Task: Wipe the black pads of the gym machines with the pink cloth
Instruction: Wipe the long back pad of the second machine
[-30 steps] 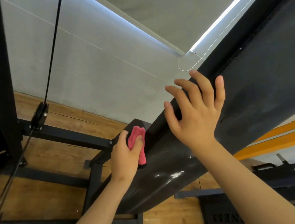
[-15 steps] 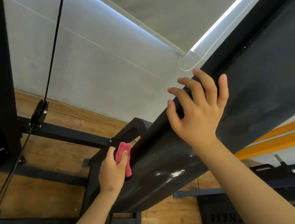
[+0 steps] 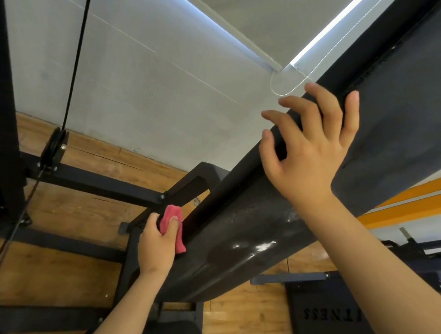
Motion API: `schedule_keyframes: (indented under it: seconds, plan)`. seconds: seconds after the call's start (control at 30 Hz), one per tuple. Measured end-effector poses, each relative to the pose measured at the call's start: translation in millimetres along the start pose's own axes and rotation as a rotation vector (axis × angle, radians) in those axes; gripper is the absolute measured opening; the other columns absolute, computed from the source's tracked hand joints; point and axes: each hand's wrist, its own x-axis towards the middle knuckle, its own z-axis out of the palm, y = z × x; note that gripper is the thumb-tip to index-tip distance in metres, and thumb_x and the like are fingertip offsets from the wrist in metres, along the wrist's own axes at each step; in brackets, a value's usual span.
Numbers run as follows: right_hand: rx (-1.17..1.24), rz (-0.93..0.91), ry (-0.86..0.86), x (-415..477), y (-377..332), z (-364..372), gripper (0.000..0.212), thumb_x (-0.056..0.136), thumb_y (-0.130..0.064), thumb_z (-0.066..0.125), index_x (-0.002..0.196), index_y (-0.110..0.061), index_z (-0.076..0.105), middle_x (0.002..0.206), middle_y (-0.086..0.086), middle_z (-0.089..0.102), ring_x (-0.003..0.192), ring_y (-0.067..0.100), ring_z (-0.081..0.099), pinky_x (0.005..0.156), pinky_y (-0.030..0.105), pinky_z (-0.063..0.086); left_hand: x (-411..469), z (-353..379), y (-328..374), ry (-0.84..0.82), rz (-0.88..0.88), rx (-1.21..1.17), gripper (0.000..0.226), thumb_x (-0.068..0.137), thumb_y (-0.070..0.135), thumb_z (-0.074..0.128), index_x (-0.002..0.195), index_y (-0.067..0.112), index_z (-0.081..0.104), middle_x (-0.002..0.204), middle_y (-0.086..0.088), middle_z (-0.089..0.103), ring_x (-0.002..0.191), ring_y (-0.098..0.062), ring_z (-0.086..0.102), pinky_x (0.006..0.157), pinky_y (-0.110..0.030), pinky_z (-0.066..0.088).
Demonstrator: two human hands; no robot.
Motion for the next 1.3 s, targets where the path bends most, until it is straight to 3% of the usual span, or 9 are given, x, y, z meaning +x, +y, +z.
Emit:
schedule_keyframes:
  seconds: [0.1, 0.2, 0.43, 0.7, 0.9, 1.07, 1.2, 1.3]
  plan:
    - [0.006, 0.0, 0.004, 0.3, -0.2, 0.9, 0.018, 0.084, -0.025, 0.06, 0.087, -0.018, 0.076, 0.101, 0.002, 0.07, 0.123, 0.022, 0.047, 0.117, 0.044, 0.015, -1.0, 9.0, 44.3, -0.005, 0.108, -0.158, 0.018, 0.094, 0.031, 0.055, 0.105, 0.016, 0.055, 0.088, 0.005, 0.059, 0.082, -0.012, 0.061, 0.063, -0.019, 0.047]
    - [0.001, 0.005, 0.006, -0.2, -0.3, 1.4, 0.017, 0.084, -0.024, 0.061, 0.087, -0.018, 0.076, 0.1, 0.001, 0.07, 0.123, 0.022, 0.047, 0.116, 0.044, 0.017, -6.6, 18.1, 66.3, 0.006, 0.232, -0.121, 0.018, 0.093, 0.035, 0.057, 0.1, 0.018, 0.055, 0.083, 0.005, 0.059, 0.073, -0.005, 0.06, 0.058, -0.017, 0.049]
    - [-0.007, 0.008, 0.012, 0.5, -0.6, 2.2, 0.016, 0.083, -0.024, 0.061, 0.087, -0.019, 0.076, 0.099, 0.001, 0.07, 0.122, 0.022, 0.048, 0.116, 0.045, 0.018, -8.9, 6.0, 18.7, 0.044, 0.201, 0.097, 0.018, 0.093, 0.034, 0.058, 0.097, 0.017, 0.054, 0.074, 0.009, 0.057, 0.065, -0.006, 0.06, 0.055, -0.022, 0.046]
    - [-0.006, -0.016, 0.019, 0.8, 0.1, 2.0, 0.019, 0.083, -0.024, 0.058, 0.088, -0.017, 0.075, 0.098, 0.002, 0.07, 0.121, 0.022, 0.048, 0.116, 0.044, 0.017, -9.2, 0.8, -8.8, 0.037, 0.122, 0.255, 0.028, 0.095, 0.037, 0.053, 0.108, 0.012, 0.054, 0.08, 0.004, 0.059, 0.066, -0.009, 0.057, 0.055, -0.02, 0.041]
    - [0.002, -0.005, -0.029, 2.9, -0.8, -1.4, 0.018, 0.084, -0.023, 0.058, 0.09, -0.017, 0.075, 0.101, 0.002, 0.069, 0.122, 0.022, 0.047, 0.117, 0.044, 0.015, -4.8, -3.7, -5.6, -0.012, 0.13, 0.3, 0.03, 0.095, 0.038, 0.051, 0.112, 0.013, 0.054, 0.087, 0.002, 0.062, 0.073, -0.014, 0.061, 0.06, -0.024, 0.047]
    - [0.298, -0.057, -0.219, -15.3, -20.7, -36.6, 0.019, 0.085, -0.012, 0.062, 0.101, -0.009, 0.071, 0.118, 0.01, 0.065, 0.131, 0.026, 0.042, 0.119, 0.045, 0.008, -2.2, -7.8, 0.5, -0.084, 0.086, 0.296, 0.03, 0.096, 0.037, 0.051, 0.115, 0.013, 0.052, 0.095, -0.001, 0.062, 0.086, -0.021, 0.065, 0.063, -0.026, 0.046]
    - [0.337, -0.109, -0.479, -65.3, -62.1, -40.5, 0.028, 0.086, -0.017, 0.06, 0.113, -0.01, 0.068, 0.127, 0.007, 0.062, 0.136, 0.022, 0.037, 0.121, 0.041, 0.005, -2.3, -8.3, 0.1, -0.082, 0.068, 0.272, 0.033, 0.097, 0.038, 0.05, 0.119, 0.013, 0.051, 0.099, -0.003, 0.064, 0.09, -0.022, 0.065, 0.065, -0.026, 0.047]
    - [0.31, -0.058, -0.568, -82.6, -74.5, -26.9, 0.031, 0.087, -0.019, 0.057, 0.116, -0.011, 0.067, 0.132, 0.006, 0.059, 0.138, 0.02, 0.034, 0.121, 0.04, 0.003, -2.7, -6.0, -3.5, -0.065, 0.077, 0.238, 0.034, 0.097, 0.038, 0.05, 0.12, 0.013, 0.052, 0.101, -0.004, 0.065, 0.091, -0.022, 0.065, 0.065, -0.025, 0.047]
